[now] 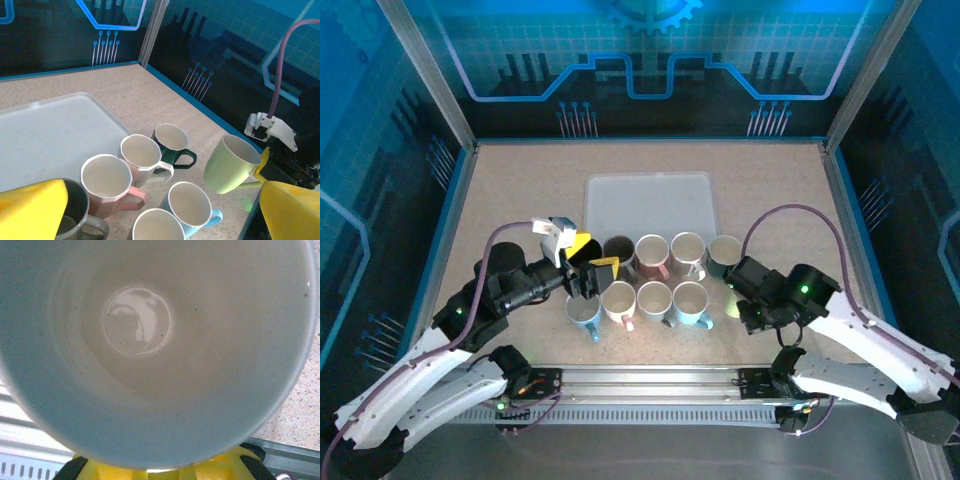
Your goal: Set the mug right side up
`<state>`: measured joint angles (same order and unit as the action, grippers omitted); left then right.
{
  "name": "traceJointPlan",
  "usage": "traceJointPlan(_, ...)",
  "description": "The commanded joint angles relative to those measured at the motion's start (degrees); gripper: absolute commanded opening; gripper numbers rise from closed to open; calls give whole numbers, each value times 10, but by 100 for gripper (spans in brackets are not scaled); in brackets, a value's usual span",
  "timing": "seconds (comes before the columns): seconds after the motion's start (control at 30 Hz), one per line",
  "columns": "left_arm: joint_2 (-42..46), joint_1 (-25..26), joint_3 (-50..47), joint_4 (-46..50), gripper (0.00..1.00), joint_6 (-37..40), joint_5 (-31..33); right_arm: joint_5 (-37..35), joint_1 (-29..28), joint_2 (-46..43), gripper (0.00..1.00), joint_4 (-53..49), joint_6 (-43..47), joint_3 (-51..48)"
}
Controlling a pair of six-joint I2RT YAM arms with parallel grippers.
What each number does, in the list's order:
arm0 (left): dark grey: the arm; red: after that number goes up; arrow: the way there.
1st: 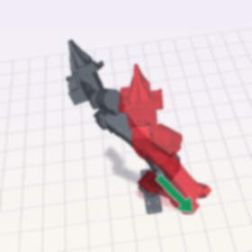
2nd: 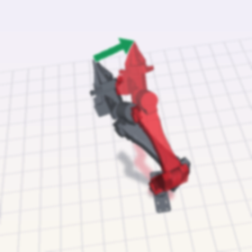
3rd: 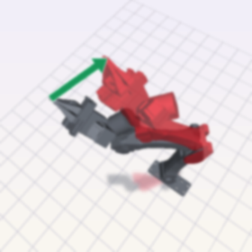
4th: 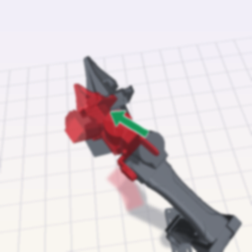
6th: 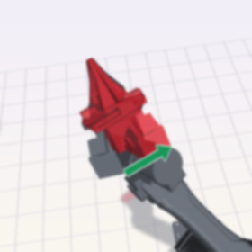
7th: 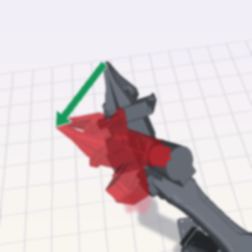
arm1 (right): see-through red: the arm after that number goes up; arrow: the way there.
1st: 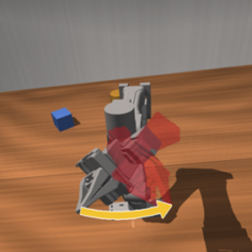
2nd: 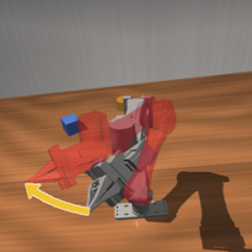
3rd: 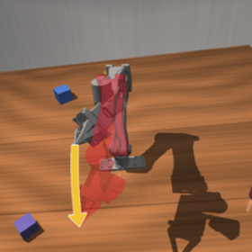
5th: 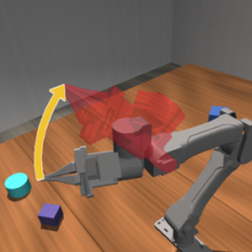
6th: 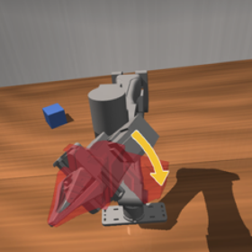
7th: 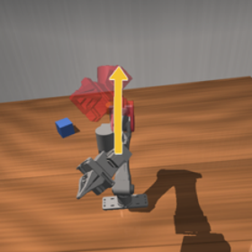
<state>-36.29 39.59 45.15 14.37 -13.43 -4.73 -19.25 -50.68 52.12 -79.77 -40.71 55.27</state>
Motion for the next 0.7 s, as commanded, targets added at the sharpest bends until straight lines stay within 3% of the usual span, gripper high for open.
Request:
traceJointPlan(0.0, 6, 3, -9, 0, 99, 12, -2, -66, -28, 11, 0, 33, -84, -13)
traceJointPlan(0.27, 7, 2, -10, 4, 99, 18, -7, -70, -76, 52, 0, 81, -128, -66)
traceJointPlan(0.67, 6, 3, -11, 3, 99, 17, -11, -40, -86, 63, 0, 154, -144, -130)
